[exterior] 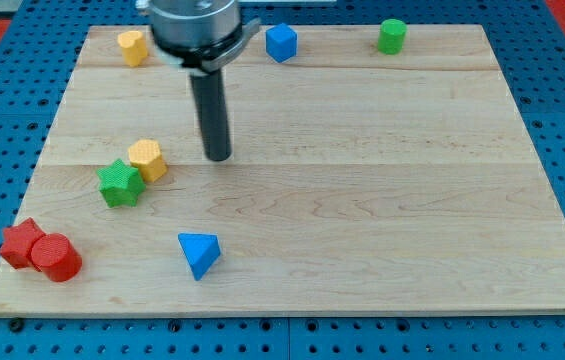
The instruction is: Slide the green star towards the center left
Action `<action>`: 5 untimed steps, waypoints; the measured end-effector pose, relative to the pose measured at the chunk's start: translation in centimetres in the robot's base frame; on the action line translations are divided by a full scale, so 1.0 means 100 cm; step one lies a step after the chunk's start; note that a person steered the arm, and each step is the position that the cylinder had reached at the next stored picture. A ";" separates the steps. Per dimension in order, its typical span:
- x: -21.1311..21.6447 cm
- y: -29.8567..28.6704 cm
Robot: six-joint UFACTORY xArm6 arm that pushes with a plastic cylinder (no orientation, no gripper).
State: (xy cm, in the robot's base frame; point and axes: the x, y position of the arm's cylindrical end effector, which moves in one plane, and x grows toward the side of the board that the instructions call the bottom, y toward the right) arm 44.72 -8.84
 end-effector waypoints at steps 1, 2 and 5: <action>0.046 -0.029; 0.087 -0.077; 0.053 -0.034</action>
State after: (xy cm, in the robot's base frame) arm 50.05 -12.27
